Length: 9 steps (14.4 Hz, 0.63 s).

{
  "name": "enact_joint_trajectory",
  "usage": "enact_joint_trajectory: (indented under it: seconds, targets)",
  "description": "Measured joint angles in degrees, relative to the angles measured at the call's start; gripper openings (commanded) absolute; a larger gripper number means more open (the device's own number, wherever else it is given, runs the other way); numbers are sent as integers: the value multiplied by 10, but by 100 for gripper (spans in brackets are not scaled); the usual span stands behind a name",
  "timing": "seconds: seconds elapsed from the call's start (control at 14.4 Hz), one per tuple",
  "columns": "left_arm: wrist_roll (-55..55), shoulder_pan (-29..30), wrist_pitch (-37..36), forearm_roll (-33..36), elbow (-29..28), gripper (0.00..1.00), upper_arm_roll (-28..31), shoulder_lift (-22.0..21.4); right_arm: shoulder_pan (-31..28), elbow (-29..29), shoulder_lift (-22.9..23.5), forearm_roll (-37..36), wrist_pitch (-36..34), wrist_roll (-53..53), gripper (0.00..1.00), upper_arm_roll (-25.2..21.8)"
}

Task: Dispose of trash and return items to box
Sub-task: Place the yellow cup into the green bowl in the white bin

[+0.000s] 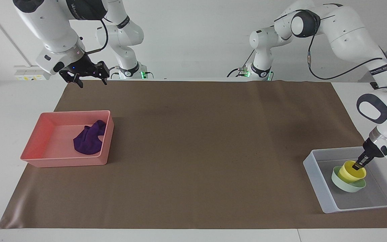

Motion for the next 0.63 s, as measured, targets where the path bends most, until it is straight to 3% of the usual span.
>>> enact_joint_trajectory:
  seconds: [0.14,0.21,0.49,0.63]
  targets:
    - [3,-2,9,0,5,90,0,1,-1,-15,-5,0,-4,-2,95,-2]
    - [3,-3,9,0,8,100,0,1,-1,-22,-7,0,-4,-2,99,-2]
    - [4,-5,-4,0,20,100,1,-11,-1,-28,-9,0,-4,-3,99,-2]
    - [19,-6,-74,0,24,100,1,-47,-1,-28,-11,0,-4,-3,99,-4]
